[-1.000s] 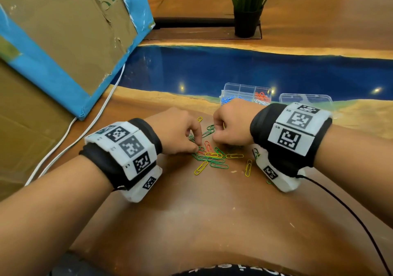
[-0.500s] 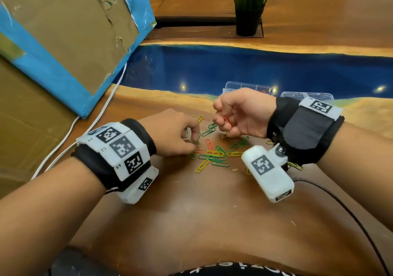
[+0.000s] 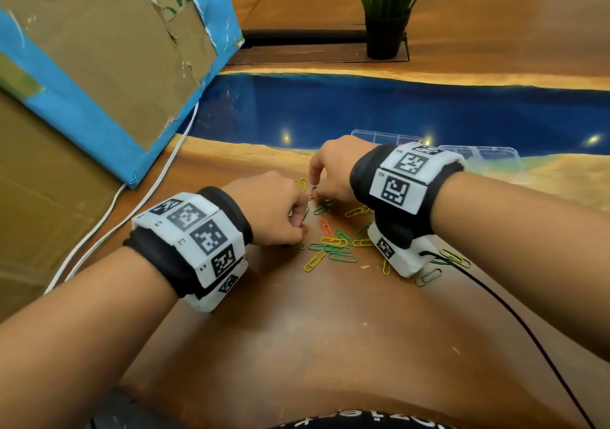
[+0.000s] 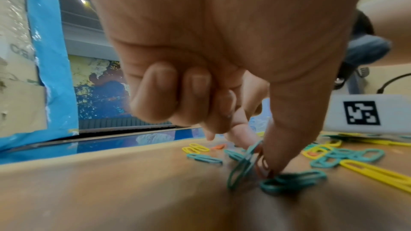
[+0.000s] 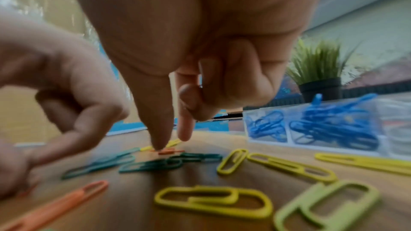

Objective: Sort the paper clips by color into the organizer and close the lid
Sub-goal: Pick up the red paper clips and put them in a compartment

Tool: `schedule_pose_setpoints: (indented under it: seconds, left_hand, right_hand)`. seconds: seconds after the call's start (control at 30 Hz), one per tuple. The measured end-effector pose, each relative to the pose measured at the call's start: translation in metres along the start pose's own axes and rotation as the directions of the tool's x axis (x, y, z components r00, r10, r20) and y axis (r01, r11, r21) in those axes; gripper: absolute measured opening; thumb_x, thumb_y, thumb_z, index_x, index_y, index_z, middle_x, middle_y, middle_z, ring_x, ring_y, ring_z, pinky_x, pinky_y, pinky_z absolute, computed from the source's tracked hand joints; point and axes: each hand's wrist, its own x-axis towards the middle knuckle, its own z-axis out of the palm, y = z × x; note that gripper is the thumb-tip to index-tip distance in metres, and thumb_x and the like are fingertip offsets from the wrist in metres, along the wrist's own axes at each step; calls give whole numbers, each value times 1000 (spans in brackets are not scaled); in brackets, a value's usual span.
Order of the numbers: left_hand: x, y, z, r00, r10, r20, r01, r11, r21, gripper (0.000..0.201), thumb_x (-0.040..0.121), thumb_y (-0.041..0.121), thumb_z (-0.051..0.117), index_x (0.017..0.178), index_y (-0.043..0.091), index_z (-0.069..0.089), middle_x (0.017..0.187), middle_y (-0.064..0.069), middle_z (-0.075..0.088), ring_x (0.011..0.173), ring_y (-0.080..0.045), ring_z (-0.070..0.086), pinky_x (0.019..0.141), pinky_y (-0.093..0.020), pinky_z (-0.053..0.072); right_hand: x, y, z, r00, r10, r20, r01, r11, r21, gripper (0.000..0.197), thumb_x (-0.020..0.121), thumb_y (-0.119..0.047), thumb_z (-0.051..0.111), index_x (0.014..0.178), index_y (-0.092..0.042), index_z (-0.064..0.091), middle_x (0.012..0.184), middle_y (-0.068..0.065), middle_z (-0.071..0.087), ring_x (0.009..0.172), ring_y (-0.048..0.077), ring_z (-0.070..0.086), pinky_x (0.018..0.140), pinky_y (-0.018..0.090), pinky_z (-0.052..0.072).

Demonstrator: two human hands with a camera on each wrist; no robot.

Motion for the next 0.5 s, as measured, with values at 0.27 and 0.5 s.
schedule_pose_setpoints:
  seconds: [0.27, 0.5]
  left_hand:
    - [1, -6, -1, 1000, 13, -24, -13, 1000, 3, 16, 80, 31, 61, 95, 31, 65, 66, 13, 41, 73, -16, 48, 71, -30, 50]
    - [1, -1, 0, 1000, 10, -27, -11, 1000, -11, 5, 77, 27, 60, 79, 26, 64, 63, 12, 47, 73, -16, 52, 69, -31, 51]
  right_hand:
    - [6, -11, 3, 997, -33, 63, 43, 983, -181, 18, 82, -29, 57, 72, -14, 56, 72, 2, 56, 72, 25, 54, 61, 26, 43]
    - [-4, 10, -13, 953, 146, 267, -252, 869, 426, 29, 86, -29, 37, 61, -15, 40, 58, 2, 44, 50, 19, 37, 48, 21, 29]
